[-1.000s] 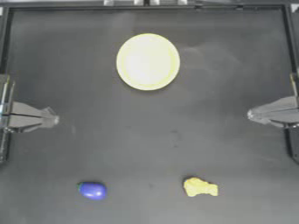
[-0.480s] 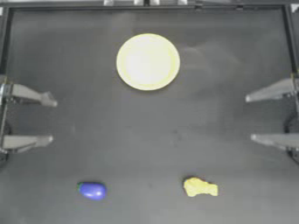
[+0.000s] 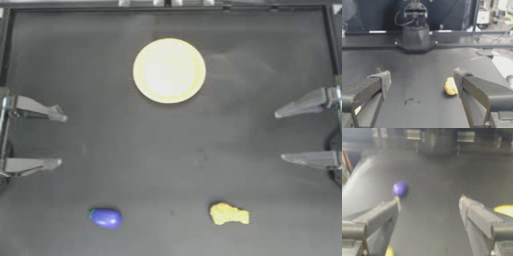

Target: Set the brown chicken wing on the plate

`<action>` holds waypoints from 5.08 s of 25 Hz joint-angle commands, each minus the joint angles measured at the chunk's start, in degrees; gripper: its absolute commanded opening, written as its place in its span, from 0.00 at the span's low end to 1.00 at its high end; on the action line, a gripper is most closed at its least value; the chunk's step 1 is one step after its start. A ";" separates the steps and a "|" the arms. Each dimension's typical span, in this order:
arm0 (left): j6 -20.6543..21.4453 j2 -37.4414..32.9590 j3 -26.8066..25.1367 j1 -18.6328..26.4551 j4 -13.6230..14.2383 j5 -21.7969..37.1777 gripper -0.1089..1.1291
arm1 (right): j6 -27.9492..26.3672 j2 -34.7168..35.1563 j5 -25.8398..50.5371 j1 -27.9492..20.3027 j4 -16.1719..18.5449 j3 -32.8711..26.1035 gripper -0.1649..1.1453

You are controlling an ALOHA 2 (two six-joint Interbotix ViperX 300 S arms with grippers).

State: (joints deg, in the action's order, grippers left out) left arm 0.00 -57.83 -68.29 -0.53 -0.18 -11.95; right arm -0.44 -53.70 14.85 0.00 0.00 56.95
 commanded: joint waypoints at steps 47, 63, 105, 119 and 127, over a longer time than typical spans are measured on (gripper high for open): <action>0.09 0.00 1.05 1.32 -0.62 1.85 0.92 | -29.97 49.22 28.04 20.30 10.63 -25.14 0.88; 0.00 0.00 0.97 1.32 -0.62 1.85 0.92 | -33.75 55.90 22.85 20.21 13.01 -23.82 0.88; 0.00 1.49 1.41 1.32 -0.70 1.85 0.92 | -31.11 45.79 21.01 9.93 22.06 -23.12 0.30; 0.00 2.02 1.14 1.41 -0.70 1.85 0.92 | -15.38 42.71 16.52 -8.00 20.48 -24.87 0.29; 0.00 2.64 1.05 1.32 -0.70 1.85 0.92 | 4.66 47.90 18.37 -17.31 7.91 -32.61 0.29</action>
State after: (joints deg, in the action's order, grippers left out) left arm 0.00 -56.60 -68.29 0.79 -0.88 -9.84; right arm 0.79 -5.98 32.87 -15.82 11.07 27.69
